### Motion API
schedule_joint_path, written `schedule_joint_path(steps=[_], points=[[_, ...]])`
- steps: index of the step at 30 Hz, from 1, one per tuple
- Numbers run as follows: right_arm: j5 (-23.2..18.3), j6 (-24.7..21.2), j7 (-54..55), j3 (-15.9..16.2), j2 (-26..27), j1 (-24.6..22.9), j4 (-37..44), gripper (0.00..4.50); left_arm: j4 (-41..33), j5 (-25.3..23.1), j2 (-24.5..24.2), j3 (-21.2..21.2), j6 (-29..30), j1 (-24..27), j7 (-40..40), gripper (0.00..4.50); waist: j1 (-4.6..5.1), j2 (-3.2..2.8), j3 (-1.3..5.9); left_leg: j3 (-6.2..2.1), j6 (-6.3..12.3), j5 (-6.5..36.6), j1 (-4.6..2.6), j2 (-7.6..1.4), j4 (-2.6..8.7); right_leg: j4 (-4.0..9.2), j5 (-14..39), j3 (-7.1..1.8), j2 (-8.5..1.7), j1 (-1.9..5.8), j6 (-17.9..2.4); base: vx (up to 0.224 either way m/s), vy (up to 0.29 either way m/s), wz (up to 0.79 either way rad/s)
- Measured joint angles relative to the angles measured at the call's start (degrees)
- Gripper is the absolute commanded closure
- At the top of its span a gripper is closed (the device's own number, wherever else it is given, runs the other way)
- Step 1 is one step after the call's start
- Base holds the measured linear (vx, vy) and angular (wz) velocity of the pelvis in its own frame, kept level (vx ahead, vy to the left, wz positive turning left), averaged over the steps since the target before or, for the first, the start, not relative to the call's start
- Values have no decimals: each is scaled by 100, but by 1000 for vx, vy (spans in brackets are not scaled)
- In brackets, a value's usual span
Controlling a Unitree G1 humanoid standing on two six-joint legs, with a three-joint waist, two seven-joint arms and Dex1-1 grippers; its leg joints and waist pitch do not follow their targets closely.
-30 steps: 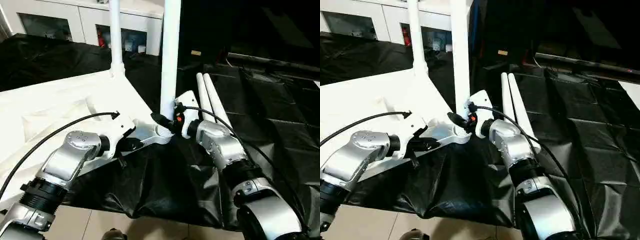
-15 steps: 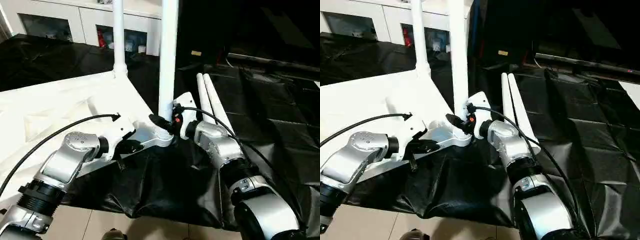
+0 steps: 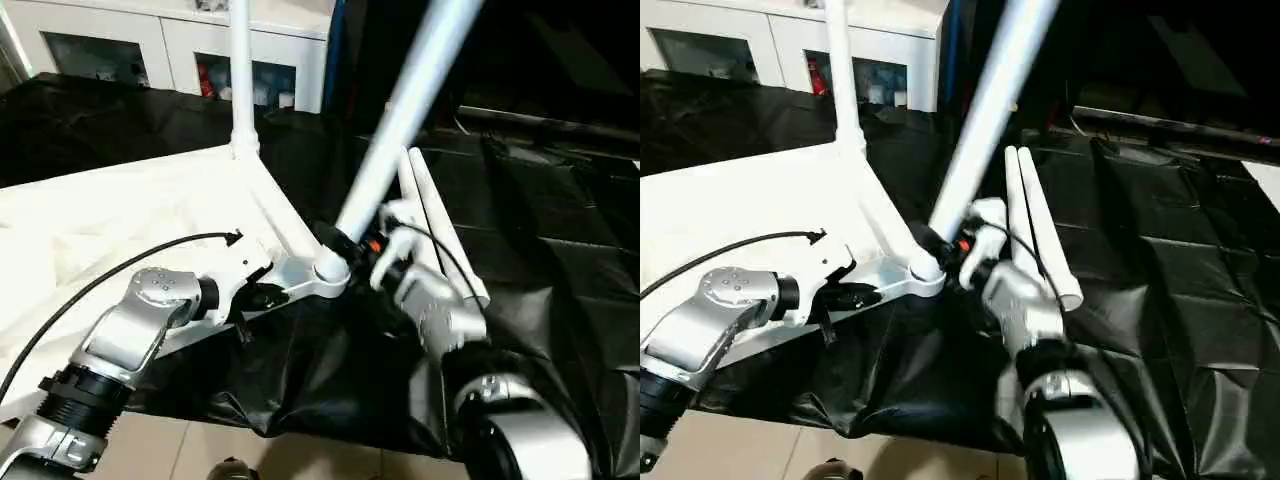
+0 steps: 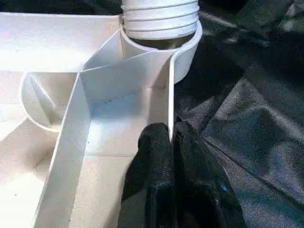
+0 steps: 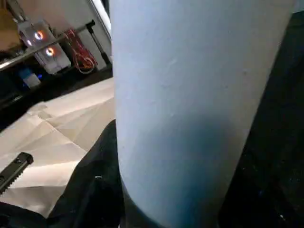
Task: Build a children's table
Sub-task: Insert table leg to table base
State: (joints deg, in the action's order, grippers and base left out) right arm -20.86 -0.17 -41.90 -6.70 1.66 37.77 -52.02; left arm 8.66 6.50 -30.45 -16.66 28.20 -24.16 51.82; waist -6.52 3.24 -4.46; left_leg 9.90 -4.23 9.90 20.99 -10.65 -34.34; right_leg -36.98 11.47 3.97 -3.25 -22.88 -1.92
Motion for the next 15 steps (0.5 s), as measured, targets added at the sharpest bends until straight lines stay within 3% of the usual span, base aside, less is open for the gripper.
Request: schedule_joint_path(steps=[7, 15], points=[[19, 533, 3, -30, 97, -232, 19, 257, 50, -10, 38, -1, -46, -1, 3, 450, -16, -32, 5, 0, 0, 0, -1, 0, 0, 1, 0, 0, 0, 3, 0, 0, 0, 0], [551, 955, 144, 408, 10, -500, 441, 257, 109, -23, 52, -8, -120, -6, 45, 450, -27, -47, 8, 0, 0, 0, -1, 0, 1, 1, 1, 0, 0, 4, 0, 0, 0, 0]])
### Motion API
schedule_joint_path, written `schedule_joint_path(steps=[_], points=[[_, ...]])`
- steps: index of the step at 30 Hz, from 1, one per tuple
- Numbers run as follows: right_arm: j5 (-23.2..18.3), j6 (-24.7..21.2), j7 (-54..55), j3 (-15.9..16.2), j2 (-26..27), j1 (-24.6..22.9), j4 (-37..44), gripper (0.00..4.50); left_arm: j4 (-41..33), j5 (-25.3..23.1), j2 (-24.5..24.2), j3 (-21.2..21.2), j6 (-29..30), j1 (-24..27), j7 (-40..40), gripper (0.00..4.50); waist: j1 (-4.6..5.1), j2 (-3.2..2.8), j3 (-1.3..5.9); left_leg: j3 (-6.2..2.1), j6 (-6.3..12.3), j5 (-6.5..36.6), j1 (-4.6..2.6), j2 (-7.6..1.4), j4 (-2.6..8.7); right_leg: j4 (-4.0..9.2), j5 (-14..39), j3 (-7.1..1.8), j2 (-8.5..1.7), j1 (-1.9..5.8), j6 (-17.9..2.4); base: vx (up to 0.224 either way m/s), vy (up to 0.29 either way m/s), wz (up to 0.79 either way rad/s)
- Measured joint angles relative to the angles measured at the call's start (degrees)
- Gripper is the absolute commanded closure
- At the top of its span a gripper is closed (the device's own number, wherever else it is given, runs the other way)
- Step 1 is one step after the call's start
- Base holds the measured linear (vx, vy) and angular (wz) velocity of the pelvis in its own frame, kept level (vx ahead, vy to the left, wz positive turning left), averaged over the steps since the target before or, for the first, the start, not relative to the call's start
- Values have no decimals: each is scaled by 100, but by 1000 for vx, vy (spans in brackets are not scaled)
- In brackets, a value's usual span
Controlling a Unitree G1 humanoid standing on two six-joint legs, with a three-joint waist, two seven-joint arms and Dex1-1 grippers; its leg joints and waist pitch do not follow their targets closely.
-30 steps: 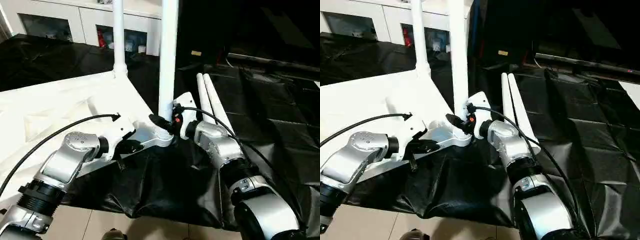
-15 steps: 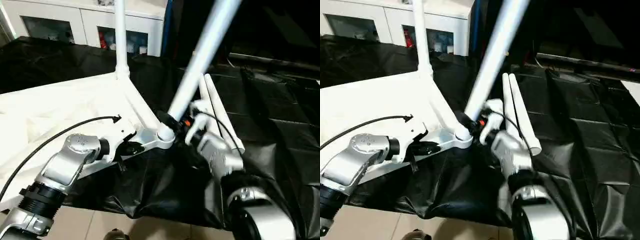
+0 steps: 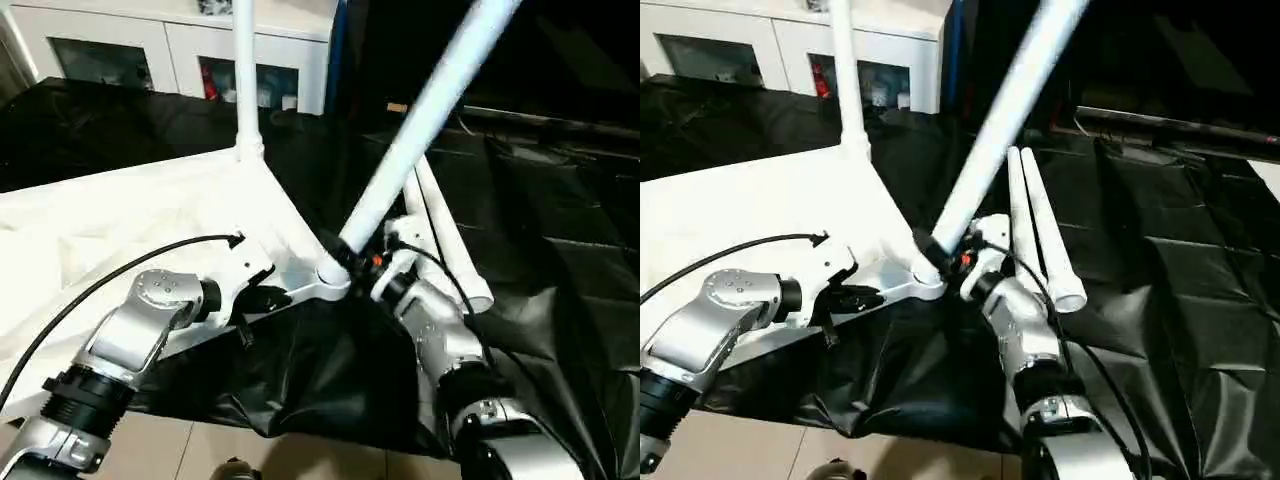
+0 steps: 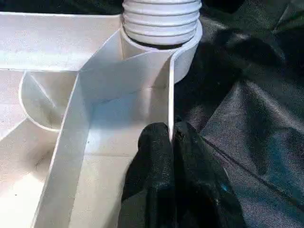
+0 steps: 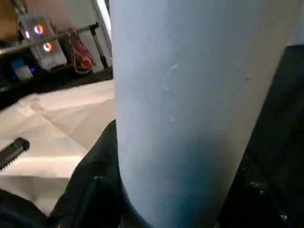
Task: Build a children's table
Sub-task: Insert table leg to table base
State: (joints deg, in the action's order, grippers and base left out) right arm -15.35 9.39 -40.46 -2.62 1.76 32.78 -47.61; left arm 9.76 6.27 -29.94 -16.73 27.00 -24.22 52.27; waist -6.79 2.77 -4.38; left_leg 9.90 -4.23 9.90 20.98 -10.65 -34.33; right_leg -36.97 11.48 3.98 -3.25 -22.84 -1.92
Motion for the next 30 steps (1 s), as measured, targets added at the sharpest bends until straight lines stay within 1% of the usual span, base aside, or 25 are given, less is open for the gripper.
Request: schedule_joint_path(steps=[3, 8, 10, 13, 15, 18, 24, 28, 30], points=[[219, 128, -9, 189, -75, -67, 171, 257, 15, -36, 1, -8, -40, 0, 14, 450, -2, -1, 0, 0, 0, 0, 0, 0, 0, 0, 0, 0, 0, 1, 0, 0, 0, 0], [386, 137, 3, 313, -140, -75, 243, 257, 60, -48, 6, -9, -95, -1, 17, 450, 2, -5, 2, 0, 0, 0, -2, 0, 0, -1, 0, 0, 0, 2, 1, 0, 0, 0], [442, 125, 3, 371, -177, -44, 243, 257, 65, -53, 11, -9, -101, -2, 17, 450, 4, -4, 3, 0, 0, 0, -3, 0, 0, -1, 0, 0, 0, 3, 1, 0, 0, 0], [614, 63, -25, 543, -277, 82, 184, 257, 67, -89, 14, -8, -115, -2, 17, 450, 15, 1, 6, 0, 0, 0, -3, 0, 0, -1, 0, 0, 0, 5, 1, 0, 0, 0], [693, 1, -57, 610, -309, 155, 130, 257, 72, -99, 25, -8, -126, -1, 18, 450, 16, 16, 16, 0, 0, 0, -6, -1, 0, -1, 0, 0, 0, 7, 1, 0, 0, 0], [701, -57, -249, 633, -373, 294, -44, 257, 73, -121, 24, -9, -128, 0, 55, 450, 26, 43, 33, 0, 0, 0, -5, 0, 0, 1, 3, -1, 0, 7, 6, 0, 0, 0], [644, -136, -672, 634, -473, 420, -171, 257, -18, -125, -51, -8, -220, 71, 151, 450, 37, 55, 37, 0, 0, 0, -1, 0, 9, 4, 7, -1, 0, 1, 9, 0, 0, 0], [558, -136, -1313, 646, -573, 426, -184, 257, -236, -94, -256, 12, -358, 226, 388, 450, 53, 67, 12, 0, 2, 1, 1, 0, 22, 13, 19, 0, 0, -5, 18, 0, 0, 0], [510, -124, -1657, 709, -647, 428, -158, 257, -360, -78, -393, 9, -373, 268, 564, 450, 60, 75, -16, 0, 2, 1, 2, 2, 38, 28, 25, 0, 1, -6, 29, 0, 0, 0]])
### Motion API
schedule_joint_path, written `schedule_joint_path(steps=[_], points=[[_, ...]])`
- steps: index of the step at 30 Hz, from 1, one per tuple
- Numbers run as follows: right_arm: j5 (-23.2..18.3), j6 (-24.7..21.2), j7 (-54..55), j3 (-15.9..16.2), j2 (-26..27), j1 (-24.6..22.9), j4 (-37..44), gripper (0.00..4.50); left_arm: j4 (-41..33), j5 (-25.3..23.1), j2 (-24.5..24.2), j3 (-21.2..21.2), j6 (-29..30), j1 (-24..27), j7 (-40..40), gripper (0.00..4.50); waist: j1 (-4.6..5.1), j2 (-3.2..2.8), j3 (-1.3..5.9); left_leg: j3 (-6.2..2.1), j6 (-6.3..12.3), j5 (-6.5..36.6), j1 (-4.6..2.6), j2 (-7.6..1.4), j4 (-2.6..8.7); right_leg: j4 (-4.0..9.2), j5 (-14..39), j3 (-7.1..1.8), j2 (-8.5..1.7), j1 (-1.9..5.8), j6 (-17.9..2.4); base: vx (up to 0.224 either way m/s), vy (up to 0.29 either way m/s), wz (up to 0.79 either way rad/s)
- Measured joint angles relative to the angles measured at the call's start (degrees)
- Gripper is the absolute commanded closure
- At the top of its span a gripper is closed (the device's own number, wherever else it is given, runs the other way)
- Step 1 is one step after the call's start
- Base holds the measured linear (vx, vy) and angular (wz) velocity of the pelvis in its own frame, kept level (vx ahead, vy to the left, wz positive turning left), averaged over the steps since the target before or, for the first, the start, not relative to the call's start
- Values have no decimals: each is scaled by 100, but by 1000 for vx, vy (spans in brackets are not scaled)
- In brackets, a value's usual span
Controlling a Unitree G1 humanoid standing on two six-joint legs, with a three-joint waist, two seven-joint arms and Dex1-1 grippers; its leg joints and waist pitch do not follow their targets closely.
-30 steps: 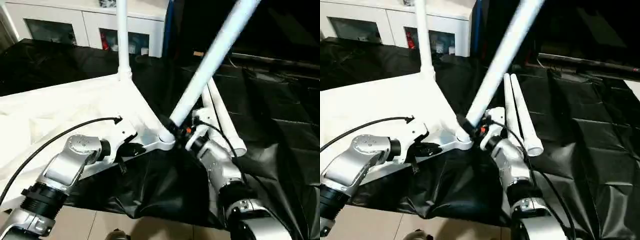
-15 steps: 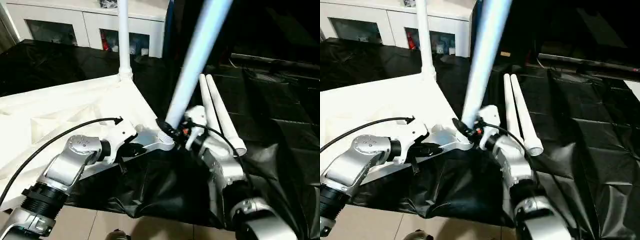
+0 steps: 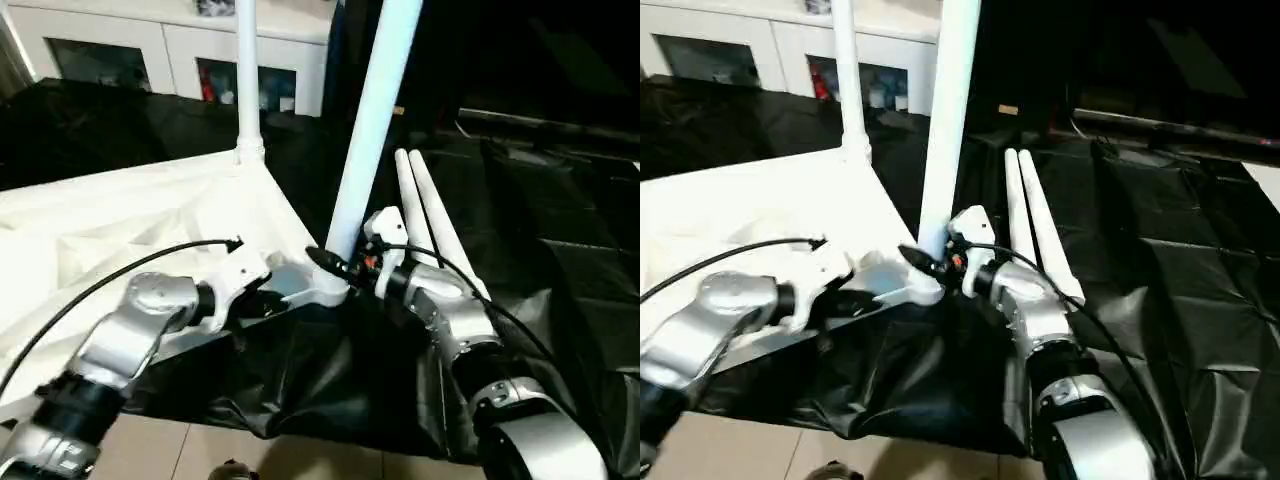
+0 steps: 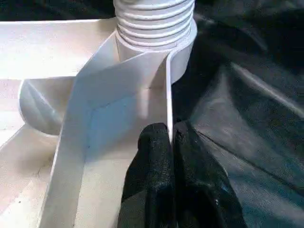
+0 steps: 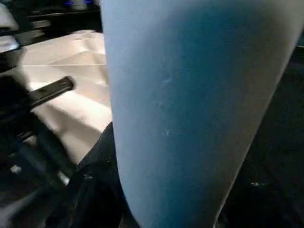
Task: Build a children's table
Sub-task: Insert table leg to table base
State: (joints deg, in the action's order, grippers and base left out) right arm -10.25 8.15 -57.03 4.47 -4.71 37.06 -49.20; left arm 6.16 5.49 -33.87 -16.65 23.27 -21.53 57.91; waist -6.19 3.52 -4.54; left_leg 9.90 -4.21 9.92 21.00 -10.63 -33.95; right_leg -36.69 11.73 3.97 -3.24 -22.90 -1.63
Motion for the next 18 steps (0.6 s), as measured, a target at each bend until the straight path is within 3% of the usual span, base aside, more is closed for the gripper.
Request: schedule_joint_path(steps=[6, 13, 18], points=[[-16, 147, -533, 133, -101, 88, 58, 257, -315, 100, -257, 43, 55, 67, 178, 450, 18, 32, -132, 0, 0, 0, -1, 5, 44, 35, 4, 2, 0, -2, 7, 0, 0, 0], [40, 256, -566, 171, -124, 127, 141, 257, -542, 128, -248, 160, 391, 66, 86, 450, 38, 104, -230, 6, 0, -1, -8, 11, 102, 59, 5, 2, 0, -1, 8, 0, 0, 0], [36, 325, -584, 164, -133, 120, 167, 257, -596, 161, -243, 183, 451, 67, 37, 450, 42, 110, -267, 7, 0, -1, -6, 12, 110, 76, 6, 1, 0, 1, 10, 0, 0, 0]])
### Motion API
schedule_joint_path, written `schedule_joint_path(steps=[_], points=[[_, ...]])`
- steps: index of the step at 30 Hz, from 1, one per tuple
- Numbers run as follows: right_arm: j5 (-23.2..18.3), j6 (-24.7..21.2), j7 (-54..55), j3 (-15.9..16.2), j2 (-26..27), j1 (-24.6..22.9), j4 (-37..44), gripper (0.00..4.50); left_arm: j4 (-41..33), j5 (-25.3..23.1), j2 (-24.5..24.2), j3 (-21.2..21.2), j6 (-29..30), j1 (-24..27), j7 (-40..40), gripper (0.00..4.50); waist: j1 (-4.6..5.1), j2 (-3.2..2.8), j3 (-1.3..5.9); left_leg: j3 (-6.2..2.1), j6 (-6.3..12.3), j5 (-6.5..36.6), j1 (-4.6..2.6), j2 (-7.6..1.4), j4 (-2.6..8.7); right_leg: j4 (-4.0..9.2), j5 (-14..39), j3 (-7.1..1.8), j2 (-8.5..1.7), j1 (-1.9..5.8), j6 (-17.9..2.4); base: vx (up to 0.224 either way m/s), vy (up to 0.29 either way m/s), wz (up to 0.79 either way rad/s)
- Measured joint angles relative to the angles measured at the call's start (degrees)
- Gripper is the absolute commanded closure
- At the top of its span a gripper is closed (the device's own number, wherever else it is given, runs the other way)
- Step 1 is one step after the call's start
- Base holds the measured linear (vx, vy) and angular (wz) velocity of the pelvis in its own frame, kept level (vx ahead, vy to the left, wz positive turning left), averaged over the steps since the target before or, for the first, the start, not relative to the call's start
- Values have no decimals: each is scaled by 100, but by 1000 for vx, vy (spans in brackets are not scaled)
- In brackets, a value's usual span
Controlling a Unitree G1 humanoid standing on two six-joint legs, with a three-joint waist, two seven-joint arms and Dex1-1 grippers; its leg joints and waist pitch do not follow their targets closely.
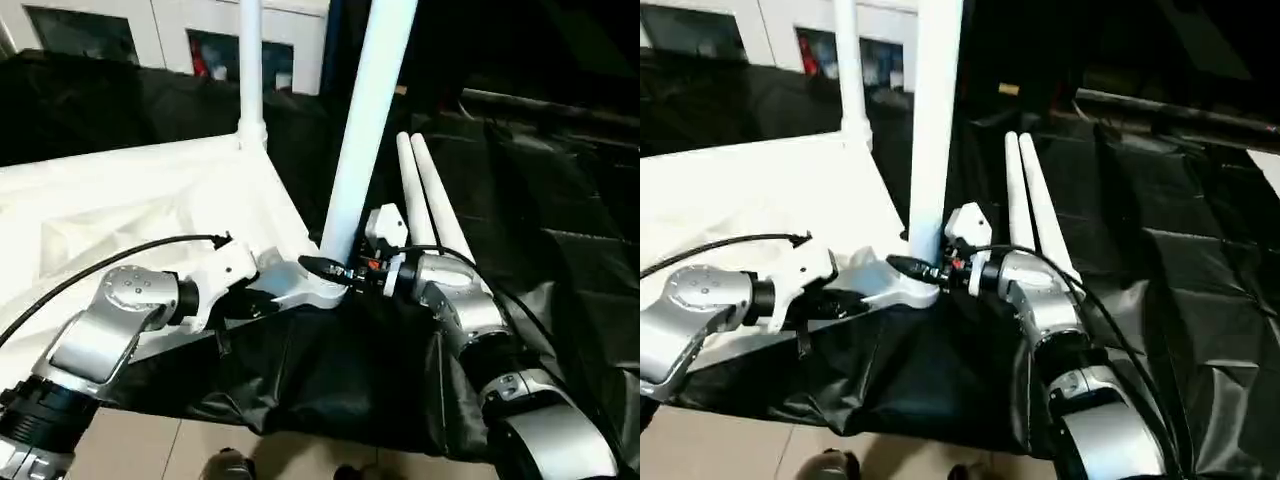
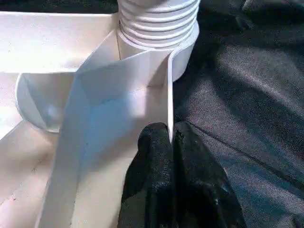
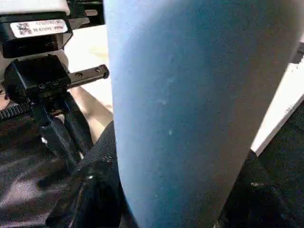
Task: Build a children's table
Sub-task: Insert table leg to table base
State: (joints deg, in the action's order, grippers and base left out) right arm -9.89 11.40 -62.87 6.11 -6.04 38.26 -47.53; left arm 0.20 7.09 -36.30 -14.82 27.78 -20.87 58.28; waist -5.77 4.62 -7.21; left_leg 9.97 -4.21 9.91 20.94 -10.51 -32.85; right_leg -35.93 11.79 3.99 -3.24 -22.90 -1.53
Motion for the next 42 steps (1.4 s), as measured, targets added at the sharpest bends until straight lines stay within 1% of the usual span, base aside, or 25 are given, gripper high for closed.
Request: schedule_joint_path(steps=[8, 9, 11, 13, 14, 17, 20, 22, 23, 24, 26, 30, 35, 39, 40, 42], points=[[18, 222, 86, 0, 2, -9, -73, 257, -43, -1, 38, 8, 65, 4, -89, 450, 9, 5, -9, 1, 0, -1, -2, 10, 53, 56, 0, 1, 0, 10, 0, 0, 0, 0], [33, 255, 228, -7, 35, 13, -119, 257, -43, -6, 64, 24, 92, 4, -150, 450, 16, 6, -8, 3, 0, -1, -3, 12, 64, 63, 0, 0, 0, 10, 0, 0, 0, 0], [80, 266, 727, -47, 169, 116, -278, 257, -43, -38, 164, 99, 201, 1, -369, 450, 67, 5, -9, 4, 0, -2, -2, 12, 67, 65, -1, 1, 0, 6, -2, 0, 0, 0], [106, 270, 1090, -87, 258, 171, -366, 257, -43, -59, 259, 135, 296, -9, -540, 450, 78, 5, -9, 4, 0, -2, -7, 12, 67, 67, -1, 0, 0, 10, -2, 0, 0, 0], [144, 266, 1718, -190, 418, 298, -557, 257, -42, -173, 464, 171, 502, -88, -870, 450, 88, 6, -9, 5, -1, -3, -8, 12, 67, 66, -1, 0, 0, 7, -2, 0, 0, 0], [222, 249, 2529, -269, 583, 470, -742, 257, -51, -247, 734, 171, 788, -198, -1308, 450, 95, 7, -8, 6, -2, -3, 0, 12, 66, 70, -2, 0, 0, -4, -3, 0, 0, 0], [257, 162, 3453, -407, 830, 717, -996, 257, -154, -384, 1141, 244, 1216, -268, -1850, 450, 115, 7, -8, 8, -3, -4, -1, 12, 67, 68, -8, -1, 0, -7, -12, 0, 0, 0], [304, 110, 4062, -462, 957, 901, -1169, 257, -192, -510, 1456, 258, 1494, -349, -2227, 450, 119, 9, -7, 9, -4, -4, 1, 12, 68, 67, -20, -1, 0, -9, -31, 0, 0, 0], [345, 100, 4454, -473, 1067, 1001, -1270, 257, -208, -611, 1723, 255, 1627, -383, -2504, 450, 129, 12, -5, 10, -4, -5, 3, 12, 68, 68, -20, -3, 0, -10, -32, 0, 0, 0], [381, 96, 4745, -499, 1140, 1092, -1357, 257, -204, -706, 1920, 242, 1686, -411, -2713, 450, 134, 12, -5, 12, -4, -5, 6, 12, 68, 70, -17, -3, 0, -12, -27, 0, 0, 0], [436, 50, 5162, -547, 1194, 1205, -1453, 257, -149, -858, 2116, 109, 1702, -499, -3027, 450, 121, 17, -2, 12, -3, -5, 8, 15, 79, 79, -5, -3, 0, -13, -19, 0, 0, 0], [496, 50, 5424, -579, 1225, 1243, -1487, 257, -25, -895, 2181, 46, 1678, -599, -3161, 450, 88, 18, -1, 13, -1, -6, 7, 18, 88, 81, 7, -4, 0, -13, -12, 14, 2, 0], [528, 51, 5567, -609, 1273, 1298, -1602, 257, 21, -909, 2207, 43, 1670, -614, -3243, 450, 99, 19, -1, 13, -2, -5, 4, 19, 95, 83, 24, -7, 0, -13, 17, 0, 0, 0], [502, 54, 5540, -815, 1334, 1333, -1639, 257, 25, -912, 2196, 42, 1669, -619, -3244, 450, 101, 19, 0, 12, -3, -5, 4, 19, 100, 86, 26, -7, 0, -13, 21, 0, 0, 0], [492, 54, 5501, -845, 1334, 1339, -1640, 222, 35, -912, 2187, 41, 1661, -622, -3237, 450, 101, 20, 0, 12, -3, -5, 4, 19, 100, 86, 26, -7, 0, -12, 21, 0, 0, 0], [445, 53, 5443, -903, 1340, 1346, -1671, 187, 70, -908, 2169, 39, 1626, -637, -3221, 450, 100, 19, 0, 12, -3, -5, 5, 20, 100, 87, 25, -8, 0, -12, 20, 0, 0, 0]])
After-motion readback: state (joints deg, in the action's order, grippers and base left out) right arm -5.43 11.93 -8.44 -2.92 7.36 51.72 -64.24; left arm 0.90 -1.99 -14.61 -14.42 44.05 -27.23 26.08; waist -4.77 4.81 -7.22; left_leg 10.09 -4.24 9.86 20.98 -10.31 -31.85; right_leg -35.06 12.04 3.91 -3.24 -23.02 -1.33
